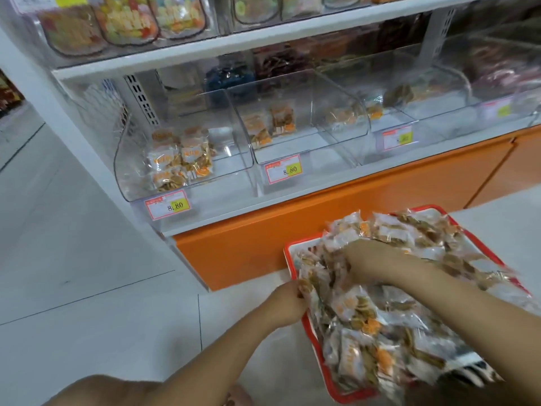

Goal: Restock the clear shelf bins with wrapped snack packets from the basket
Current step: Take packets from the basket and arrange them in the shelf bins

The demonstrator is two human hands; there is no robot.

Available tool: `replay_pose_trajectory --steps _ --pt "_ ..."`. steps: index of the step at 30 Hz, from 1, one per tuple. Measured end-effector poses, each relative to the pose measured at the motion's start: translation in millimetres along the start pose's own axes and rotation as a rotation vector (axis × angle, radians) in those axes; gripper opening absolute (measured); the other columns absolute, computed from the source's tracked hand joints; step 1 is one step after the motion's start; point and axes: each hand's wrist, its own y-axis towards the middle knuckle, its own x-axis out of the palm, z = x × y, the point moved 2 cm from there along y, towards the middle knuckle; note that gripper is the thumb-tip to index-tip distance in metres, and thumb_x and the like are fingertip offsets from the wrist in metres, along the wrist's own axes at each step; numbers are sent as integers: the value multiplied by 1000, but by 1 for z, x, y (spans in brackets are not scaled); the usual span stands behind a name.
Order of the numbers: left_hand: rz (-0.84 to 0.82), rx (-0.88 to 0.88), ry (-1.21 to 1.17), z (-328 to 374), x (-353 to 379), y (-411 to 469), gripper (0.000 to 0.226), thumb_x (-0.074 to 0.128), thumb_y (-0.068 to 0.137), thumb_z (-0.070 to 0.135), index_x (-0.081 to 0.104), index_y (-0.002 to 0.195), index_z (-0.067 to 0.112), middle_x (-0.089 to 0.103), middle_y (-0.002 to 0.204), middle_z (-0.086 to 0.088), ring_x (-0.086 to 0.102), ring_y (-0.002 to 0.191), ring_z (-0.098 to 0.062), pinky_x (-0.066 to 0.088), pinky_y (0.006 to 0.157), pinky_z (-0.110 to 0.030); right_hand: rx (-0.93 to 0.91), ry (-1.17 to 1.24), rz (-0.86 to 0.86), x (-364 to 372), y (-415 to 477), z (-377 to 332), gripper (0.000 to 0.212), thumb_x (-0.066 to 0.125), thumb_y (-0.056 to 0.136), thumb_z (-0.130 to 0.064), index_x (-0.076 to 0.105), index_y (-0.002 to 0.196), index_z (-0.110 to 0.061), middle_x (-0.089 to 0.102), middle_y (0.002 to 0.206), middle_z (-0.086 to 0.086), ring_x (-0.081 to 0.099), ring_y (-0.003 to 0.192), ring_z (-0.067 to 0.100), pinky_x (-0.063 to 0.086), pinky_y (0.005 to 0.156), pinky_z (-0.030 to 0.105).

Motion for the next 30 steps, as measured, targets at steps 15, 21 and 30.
replay_pose_trajectory --steps 15,21,30 --pt "-83 -18 143 33 -70 -6 23 53 94 24 63 113 14 64 105 -2 61 94 -18 53 86 -35 16 367 220 -36 -19 13 25 79 77 -24 65 89 -8 62 82 -4 61 69 15 44 54 22" --pt "598 221 -132 52 -192 -62 14 55 94 19 68 92 24 70 88 5 64 85 -11 52 76 -26 -279 782 649 -140 -52 -20 24 86 64 -31 65 70 -19 68 76 5 60 67 18 46 63 32" --pt "962 -12 48 -9 -251 -63 28 47 99 26 65 114 11 66 111 -4 60 85 -19 37 68 -21 -314 670 731 -232 84 -144 24 80 76 -21 69 92 -8 67 89 3 61 81 16 50 72 28"
